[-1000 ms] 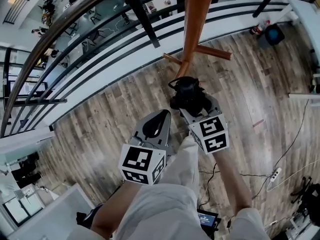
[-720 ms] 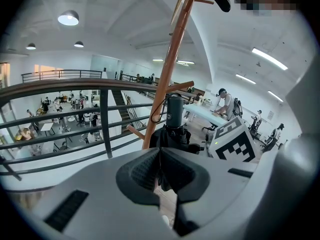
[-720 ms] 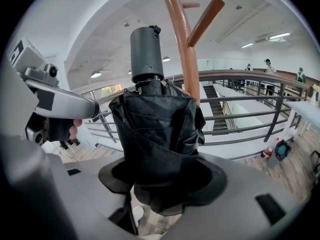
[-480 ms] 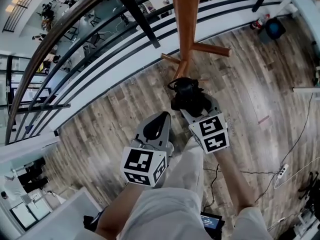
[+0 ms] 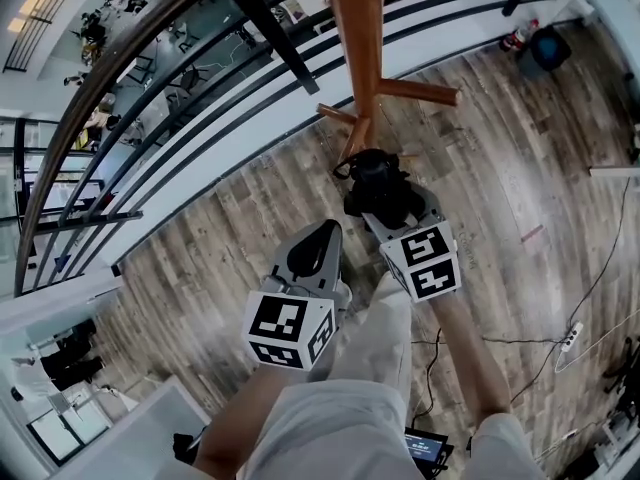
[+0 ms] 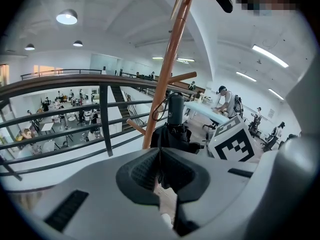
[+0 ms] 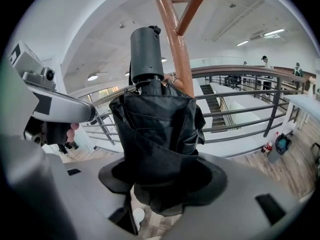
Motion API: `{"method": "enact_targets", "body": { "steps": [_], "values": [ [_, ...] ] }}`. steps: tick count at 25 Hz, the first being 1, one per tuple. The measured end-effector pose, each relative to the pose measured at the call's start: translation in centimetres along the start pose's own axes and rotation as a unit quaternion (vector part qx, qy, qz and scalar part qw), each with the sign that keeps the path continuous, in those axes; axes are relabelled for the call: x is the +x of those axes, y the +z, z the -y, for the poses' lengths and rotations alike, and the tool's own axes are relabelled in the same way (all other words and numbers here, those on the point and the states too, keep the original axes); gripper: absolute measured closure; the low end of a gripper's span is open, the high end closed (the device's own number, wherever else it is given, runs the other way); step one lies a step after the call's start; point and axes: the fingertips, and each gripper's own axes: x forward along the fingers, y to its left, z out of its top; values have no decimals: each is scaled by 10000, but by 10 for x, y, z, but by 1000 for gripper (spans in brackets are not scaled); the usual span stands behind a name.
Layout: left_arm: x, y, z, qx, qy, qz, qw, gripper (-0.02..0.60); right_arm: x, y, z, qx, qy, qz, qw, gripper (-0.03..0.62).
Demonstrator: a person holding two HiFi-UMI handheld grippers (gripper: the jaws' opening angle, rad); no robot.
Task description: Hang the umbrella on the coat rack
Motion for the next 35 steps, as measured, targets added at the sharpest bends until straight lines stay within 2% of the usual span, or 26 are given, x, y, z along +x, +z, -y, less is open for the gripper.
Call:
{"method": "enact_targets", "body": {
  "steps": [10, 35],
  "values": [
    [8, -5, 3, -27, -57, -38, 10000, 557, 10, 7, -1, -12, 37, 93, 9999, 312],
    [28, -10, 7, 57, -197, -183, 9996, 557, 21, -23, 24, 295, -132, -83, 9994, 312]
  ]
}}
